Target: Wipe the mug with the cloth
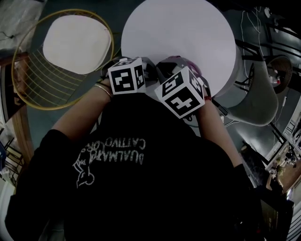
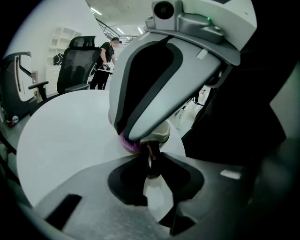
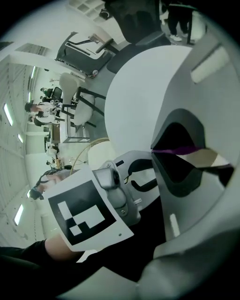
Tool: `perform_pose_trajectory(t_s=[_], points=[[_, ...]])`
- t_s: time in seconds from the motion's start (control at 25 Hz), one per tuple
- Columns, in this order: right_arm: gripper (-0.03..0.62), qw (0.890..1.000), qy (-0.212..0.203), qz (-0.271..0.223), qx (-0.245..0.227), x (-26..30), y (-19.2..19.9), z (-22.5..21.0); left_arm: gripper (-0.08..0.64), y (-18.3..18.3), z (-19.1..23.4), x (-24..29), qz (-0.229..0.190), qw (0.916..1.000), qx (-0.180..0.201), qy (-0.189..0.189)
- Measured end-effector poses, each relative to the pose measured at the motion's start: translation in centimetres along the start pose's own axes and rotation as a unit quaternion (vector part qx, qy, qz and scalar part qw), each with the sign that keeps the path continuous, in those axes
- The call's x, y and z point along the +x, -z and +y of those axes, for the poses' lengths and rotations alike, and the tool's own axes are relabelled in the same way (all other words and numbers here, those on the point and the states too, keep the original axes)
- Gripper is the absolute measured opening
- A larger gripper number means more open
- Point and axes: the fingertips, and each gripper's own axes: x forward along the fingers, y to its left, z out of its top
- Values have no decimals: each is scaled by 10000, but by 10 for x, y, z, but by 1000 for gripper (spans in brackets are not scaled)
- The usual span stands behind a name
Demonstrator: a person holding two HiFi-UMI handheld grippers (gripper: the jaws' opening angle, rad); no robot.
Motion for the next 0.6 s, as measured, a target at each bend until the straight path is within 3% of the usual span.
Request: perform_pose_trajectory(t_s=[0.28,0.6], points=[[28,9994,-218,37,283,-5,7,12,72,-5,0,1,-75,10000,43,32],[28,9992,-295,131,228,-7,13,19,72,-2,1,0,41,10000,-88,20]])
